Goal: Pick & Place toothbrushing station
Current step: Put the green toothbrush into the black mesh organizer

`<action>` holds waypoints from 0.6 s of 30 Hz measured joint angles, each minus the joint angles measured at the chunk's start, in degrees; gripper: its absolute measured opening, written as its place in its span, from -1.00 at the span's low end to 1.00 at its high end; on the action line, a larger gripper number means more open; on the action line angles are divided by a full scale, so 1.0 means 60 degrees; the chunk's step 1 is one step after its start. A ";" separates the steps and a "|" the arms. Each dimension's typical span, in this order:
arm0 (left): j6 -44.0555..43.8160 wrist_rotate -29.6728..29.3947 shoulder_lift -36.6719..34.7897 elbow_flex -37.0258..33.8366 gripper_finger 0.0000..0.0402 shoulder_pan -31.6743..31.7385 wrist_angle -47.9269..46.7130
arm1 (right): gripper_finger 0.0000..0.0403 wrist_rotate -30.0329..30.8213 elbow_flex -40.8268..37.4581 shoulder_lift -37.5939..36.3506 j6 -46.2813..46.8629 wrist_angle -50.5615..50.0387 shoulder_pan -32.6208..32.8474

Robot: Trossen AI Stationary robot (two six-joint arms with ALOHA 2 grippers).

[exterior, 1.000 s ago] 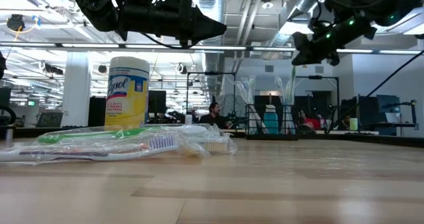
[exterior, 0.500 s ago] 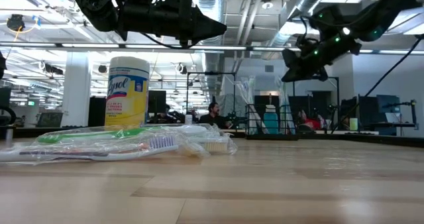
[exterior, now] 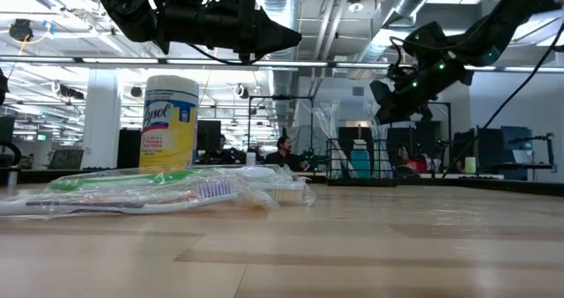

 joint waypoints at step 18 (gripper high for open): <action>0.0000 -0.0002 0.0000 -0.0001 -0.60 -0.0002 -0.0049 | -0.69 0.0004 -0.0004 -0.0436 -0.0117 0.0032 0.0118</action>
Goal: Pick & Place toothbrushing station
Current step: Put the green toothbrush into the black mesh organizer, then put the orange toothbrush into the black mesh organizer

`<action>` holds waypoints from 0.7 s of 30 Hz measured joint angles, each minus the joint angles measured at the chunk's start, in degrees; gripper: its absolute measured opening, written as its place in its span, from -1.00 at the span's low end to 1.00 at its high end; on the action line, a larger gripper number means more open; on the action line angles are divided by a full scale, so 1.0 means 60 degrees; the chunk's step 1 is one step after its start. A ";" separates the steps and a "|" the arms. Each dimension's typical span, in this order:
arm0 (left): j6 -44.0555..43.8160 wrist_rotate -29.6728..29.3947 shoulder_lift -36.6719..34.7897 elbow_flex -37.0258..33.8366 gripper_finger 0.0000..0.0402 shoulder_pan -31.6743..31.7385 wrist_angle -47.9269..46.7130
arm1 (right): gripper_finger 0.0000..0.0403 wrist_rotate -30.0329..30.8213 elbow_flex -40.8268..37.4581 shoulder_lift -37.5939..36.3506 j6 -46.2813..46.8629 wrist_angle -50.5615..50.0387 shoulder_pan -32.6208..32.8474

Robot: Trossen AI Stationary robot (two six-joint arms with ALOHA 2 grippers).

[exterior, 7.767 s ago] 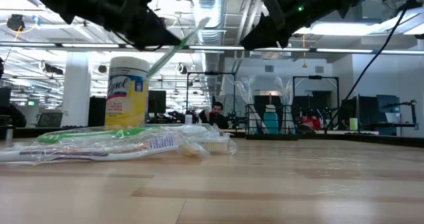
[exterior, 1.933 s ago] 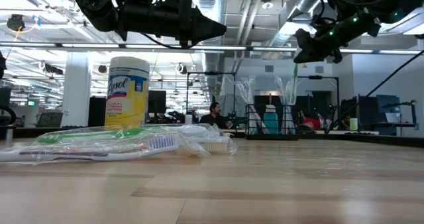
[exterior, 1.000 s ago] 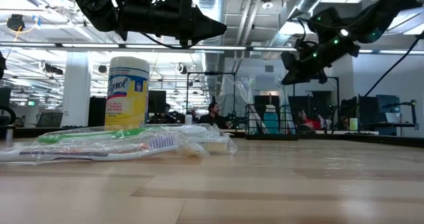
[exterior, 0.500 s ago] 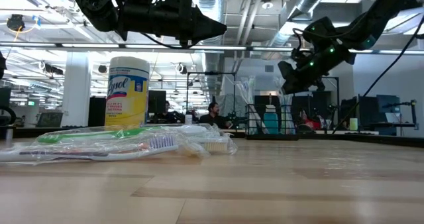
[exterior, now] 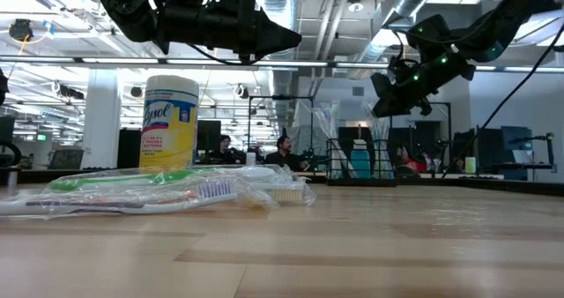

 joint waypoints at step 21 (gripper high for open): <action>-0.0954 0.1339 -0.0004 0.0004 -0.60 -0.0362 -0.2358 | -0.68 -0.0054 0.0000 -0.2408 -0.0255 -0.0820 0.1518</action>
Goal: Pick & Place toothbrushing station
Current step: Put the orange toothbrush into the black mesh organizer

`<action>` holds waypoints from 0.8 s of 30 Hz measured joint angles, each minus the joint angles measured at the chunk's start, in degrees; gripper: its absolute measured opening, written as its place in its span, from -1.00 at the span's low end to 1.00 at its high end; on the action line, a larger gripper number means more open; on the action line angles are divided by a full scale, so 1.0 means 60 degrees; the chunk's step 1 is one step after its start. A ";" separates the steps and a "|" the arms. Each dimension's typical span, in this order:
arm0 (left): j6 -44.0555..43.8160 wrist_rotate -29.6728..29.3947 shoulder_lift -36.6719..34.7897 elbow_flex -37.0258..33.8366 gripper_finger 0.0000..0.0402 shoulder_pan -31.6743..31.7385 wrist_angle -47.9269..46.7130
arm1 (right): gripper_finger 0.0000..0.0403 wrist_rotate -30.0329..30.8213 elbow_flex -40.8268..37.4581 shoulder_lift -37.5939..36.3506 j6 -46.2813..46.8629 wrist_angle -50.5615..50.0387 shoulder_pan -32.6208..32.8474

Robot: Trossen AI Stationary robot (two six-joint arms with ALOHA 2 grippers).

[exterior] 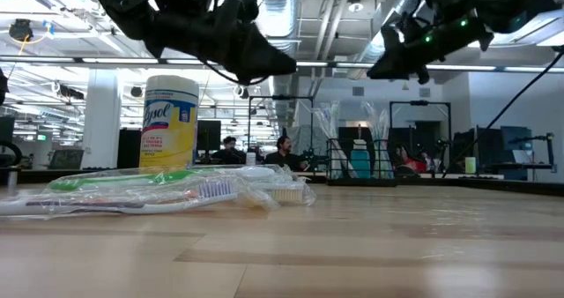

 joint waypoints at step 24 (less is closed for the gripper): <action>0.2040 0.0023 0.0000 0.0000 -0.60 -0.1186 -0.5811 | -0.68 0.0068 0.0000 0.0353 -0.0492 0.0028 0.3105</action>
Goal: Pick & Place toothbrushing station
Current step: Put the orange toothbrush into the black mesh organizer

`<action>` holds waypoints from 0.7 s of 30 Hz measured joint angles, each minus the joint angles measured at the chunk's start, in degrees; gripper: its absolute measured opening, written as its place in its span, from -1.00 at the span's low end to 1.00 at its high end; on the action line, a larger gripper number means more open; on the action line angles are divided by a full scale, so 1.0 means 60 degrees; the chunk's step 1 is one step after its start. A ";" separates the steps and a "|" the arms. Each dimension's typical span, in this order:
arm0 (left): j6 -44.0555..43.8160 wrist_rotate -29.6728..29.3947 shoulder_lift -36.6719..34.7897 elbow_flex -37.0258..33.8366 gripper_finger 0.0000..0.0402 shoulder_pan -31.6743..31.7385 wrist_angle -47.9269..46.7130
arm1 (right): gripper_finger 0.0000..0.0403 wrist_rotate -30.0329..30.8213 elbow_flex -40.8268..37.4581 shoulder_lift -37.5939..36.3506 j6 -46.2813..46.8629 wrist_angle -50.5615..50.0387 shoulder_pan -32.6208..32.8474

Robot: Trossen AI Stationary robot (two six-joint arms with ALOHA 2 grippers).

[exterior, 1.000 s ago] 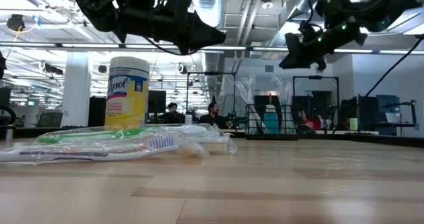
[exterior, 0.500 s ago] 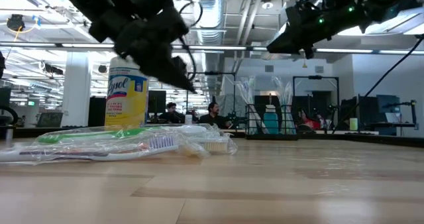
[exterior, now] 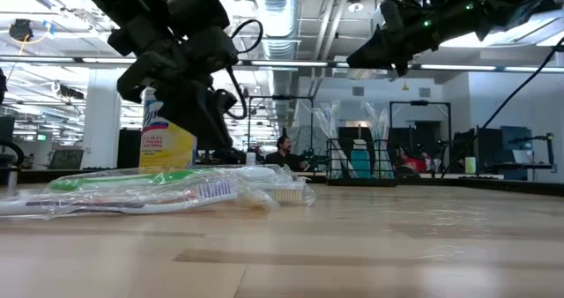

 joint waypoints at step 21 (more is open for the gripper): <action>0.0529 -0.0900 0.0554 0.0000 -0.17 -0.0595 -0.0186 | -0.68 0.0018 0.0000 -0.0004 0.0018 0.0006 -0.0015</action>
